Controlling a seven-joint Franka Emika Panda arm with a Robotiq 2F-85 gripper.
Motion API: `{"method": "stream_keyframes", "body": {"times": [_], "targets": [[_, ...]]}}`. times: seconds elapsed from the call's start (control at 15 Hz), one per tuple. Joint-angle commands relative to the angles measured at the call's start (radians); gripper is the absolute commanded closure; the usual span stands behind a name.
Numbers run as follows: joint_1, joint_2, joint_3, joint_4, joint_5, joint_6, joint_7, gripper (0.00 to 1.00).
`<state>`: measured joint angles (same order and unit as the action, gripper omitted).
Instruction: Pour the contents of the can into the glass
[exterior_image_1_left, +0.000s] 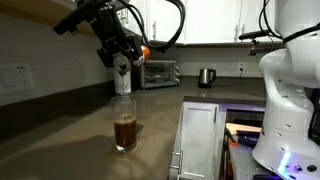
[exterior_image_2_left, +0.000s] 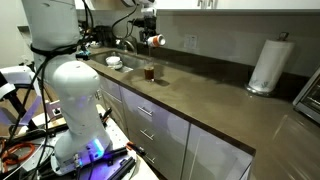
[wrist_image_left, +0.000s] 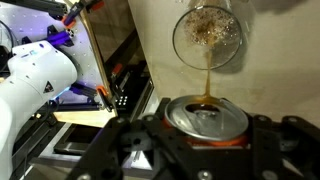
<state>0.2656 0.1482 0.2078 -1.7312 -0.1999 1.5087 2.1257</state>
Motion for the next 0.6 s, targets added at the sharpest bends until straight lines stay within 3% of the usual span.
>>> {"method": "stream_keyframes", "body": {"times": [0.0,0.53], "targets": [[0.027,0.035,0.002,0.063,-0.03,-0.056,0.051,0.74],[0.068,0.062,0.001,0.1,-0.022,-0.103,0.105,0.74]]}}
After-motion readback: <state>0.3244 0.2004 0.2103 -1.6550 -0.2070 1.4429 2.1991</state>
